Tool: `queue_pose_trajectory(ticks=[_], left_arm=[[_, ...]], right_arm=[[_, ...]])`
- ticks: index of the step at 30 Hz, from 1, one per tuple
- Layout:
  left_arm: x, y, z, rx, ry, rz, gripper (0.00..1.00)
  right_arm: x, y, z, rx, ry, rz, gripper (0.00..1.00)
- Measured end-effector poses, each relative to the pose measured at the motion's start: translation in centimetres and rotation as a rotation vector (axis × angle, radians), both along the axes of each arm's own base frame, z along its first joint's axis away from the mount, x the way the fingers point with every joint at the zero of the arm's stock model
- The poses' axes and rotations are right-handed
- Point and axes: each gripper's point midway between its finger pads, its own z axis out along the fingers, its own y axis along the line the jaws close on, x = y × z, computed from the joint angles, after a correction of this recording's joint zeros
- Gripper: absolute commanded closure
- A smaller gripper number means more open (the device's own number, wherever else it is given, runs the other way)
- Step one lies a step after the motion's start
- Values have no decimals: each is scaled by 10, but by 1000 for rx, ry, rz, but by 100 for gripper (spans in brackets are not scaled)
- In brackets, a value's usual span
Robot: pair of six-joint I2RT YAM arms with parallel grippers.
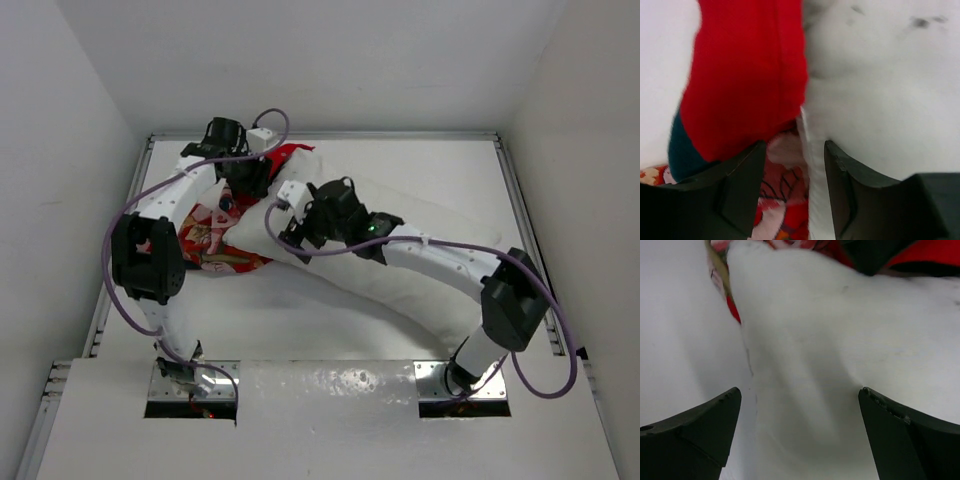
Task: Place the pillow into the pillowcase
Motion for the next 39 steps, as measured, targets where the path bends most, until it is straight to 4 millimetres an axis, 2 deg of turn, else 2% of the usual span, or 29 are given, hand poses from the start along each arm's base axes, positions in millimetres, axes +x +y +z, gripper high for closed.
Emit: queue_pose_trajectory(ticks=[3,5,6,7,8,9,10,11,12,14,15,17,20,24,28,30,33,38,39], left_arm=[[16,2,-14,14,-5,37,50],[30,4,-27,29,-8,72,52],[36,6,-36,38,-6,95,56],[41,8,-44,48,-1,114,76],[46,10,-55,57,10,141,85],[49,13,-64,68,20,158,97],[50,14,-72,74,31,170,100],[50,14,-79,77,43,178,100],[50,15,-83,81,51,180,100],[49,15,-83,76,59,173,100],[48,14,-80,75,61,165,100],[49,15,-72,78,55,142,100],[43,22,-56,103,61,72,100],[16,25,-33,126,105,-85,100],[-14,16,-13,106,155,-256,100],[-27,11,-5,90,172,-317,100],[-33,8,3,77,169,-334,100],[-11,-1,2,49,112,-225,53],[-6,-4,0,43,101,-201,48]], right_arm=[[-14,9,-28,-73,-36,29,1],[-12,7,-39,-104,-72,14,1],[-8,6,-42,-113,-90,2,1],[-3,5,-45,-125,-107,-10,1],[2,5,-48,-134,-123,-23,2],[9,5,-53,-151,-134,-39,17],[16,6,-57,-167,-145,-56,28],[24,8,-64,-187,-149,-76,39],[32,9,-71,-205,-150,-94,62],[46,11,-82,-227,-142,-126,95],[52,11,-85,-227,-133,-145,100],[66,9,-84,-196,-107,-190,100],[96,-4,-68,-110,-67,-284,100],[150,-28,-46,18,-22,-444,100],[197,-49,-39,129,28,-586,100],[208,-57,-39,176,54,-632,100],[213,-61,-38,229,82,-653,100],[197,-53,-48,295,126,-607,100],[194,-52,-50,301,134,-600,100]])
